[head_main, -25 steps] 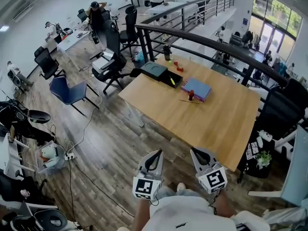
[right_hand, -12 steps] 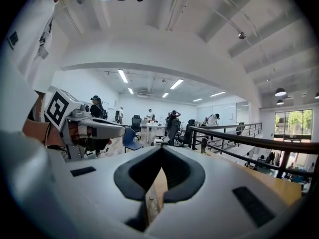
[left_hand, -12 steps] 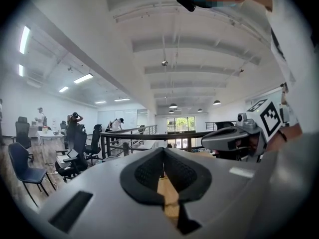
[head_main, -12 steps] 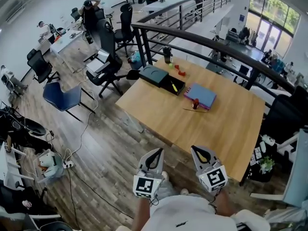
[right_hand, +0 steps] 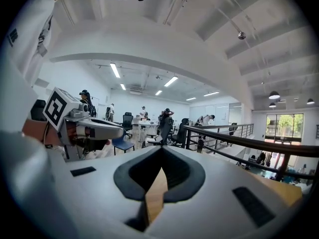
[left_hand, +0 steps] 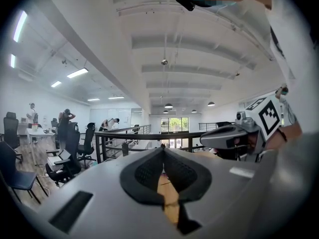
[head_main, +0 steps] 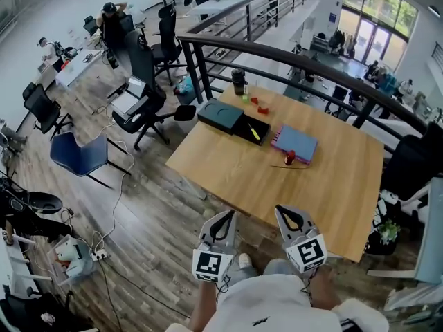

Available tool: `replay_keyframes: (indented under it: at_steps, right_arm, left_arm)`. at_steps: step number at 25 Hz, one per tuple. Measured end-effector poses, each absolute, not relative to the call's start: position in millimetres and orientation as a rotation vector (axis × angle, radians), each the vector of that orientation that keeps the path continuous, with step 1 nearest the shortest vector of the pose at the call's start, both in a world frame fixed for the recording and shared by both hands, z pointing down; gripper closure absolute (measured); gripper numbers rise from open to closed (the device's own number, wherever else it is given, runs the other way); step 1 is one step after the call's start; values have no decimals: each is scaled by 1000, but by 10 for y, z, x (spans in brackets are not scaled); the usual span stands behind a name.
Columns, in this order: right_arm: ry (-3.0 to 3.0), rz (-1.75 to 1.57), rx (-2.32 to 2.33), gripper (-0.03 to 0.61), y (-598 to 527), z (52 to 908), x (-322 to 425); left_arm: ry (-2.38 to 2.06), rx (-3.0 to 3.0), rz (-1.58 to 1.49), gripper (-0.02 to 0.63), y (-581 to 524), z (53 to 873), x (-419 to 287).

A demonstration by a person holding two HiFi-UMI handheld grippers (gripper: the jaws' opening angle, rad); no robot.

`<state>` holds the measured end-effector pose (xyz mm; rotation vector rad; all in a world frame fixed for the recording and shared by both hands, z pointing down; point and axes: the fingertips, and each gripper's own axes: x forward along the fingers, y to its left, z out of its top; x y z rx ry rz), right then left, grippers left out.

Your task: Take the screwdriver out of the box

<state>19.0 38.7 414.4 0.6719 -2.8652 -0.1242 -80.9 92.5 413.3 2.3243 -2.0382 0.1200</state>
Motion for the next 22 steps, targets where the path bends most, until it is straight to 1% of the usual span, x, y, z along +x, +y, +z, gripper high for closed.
replay_keyframes:
  at_steps: [13,22]
  right_arm:
    - [-2824,-125,733,584,-282,4338,-563]
    - [-2795,-76,772,584,-1179,4611,-981]
  left_arm:
    - [-1973,2372,94,603,138,4329,-1554]
    - [-1929,2360,120,603,-680,4580,-1918]
